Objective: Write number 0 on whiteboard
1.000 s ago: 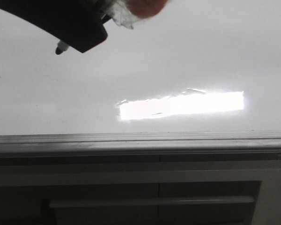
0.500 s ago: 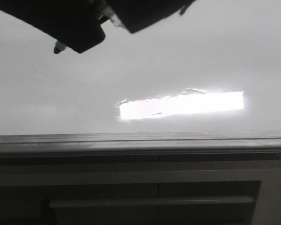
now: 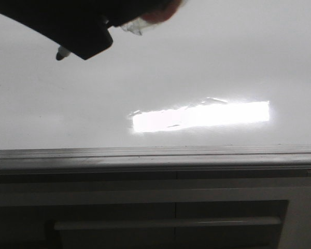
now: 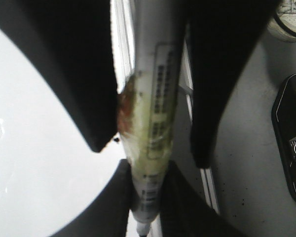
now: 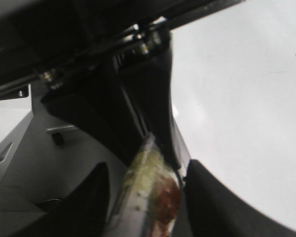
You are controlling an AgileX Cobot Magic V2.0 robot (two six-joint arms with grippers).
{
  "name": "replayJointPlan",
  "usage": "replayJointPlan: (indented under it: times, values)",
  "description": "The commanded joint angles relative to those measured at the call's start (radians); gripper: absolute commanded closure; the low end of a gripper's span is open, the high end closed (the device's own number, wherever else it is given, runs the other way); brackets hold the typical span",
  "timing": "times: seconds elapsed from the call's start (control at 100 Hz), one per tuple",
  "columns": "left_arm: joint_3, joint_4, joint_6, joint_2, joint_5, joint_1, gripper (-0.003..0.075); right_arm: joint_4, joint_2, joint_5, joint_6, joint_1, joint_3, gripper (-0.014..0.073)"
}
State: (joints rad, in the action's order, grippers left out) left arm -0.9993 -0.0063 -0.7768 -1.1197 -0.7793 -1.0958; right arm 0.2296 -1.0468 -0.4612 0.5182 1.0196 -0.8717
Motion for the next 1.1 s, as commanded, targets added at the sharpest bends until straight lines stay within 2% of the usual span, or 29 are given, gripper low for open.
replayJointPlan:
  times: [0.0,0.16,0.3,0.37,0.54,0.61,0.81,0.95,1.09]
  values:
    - [-0.035,-0.025,-0.001,0.023,0.059,-0.009,0.074,0.005,0.003,0.082,0.012,-0.001,-0.036,0.0432]
    - [-0.035,-0.033,0.01,0.023,0.061,-0.009,0.074,0.006,-0.004,0.082,0.012,-0.001,-0.036,0.0666]
    - [-0.035,-0.087,0.015,0.023,0.069,-0.009,0.072,0.006,-0.004,0.096,0.012,-0.001,-0.036,0.0663]
    - [-0.035,-0.123,0.04,0.023,0.085,-0.009,0.064,0.006,-0.002,0.096,0.012,-0.001,-0.036,0.0663]
    - [-0.035,-0.188,0.177,0.046,0.088,-0.009,0.0337,0.006,0.047,0.085,-0.017,-0.046,-0.028,0.0661]
    - [-0.035,-0.21,0.179,0.07,0.093,-0.009,0.0279,0.006,0.089,0.088,-0.041,-0.09,-0.01,0.0661]
    - [-0.021,-0.216,0.269,0.193,0.196,-0.009,0.0304,0.006,0.248,0.088,-0.063,-0.243,0.104,0.066]
    - [0.054,-0.2,0.391,0.315,0.334,-0.002,0.0429,0.006,0.355,0.092,-0.081,-0.335,0.176,0.066]
    - [0.202,-0.197,0.522,0.458,0.454,0.044,0.058,0.006,0.405,0.124,-0.081,-0.401,0.21,0.066]
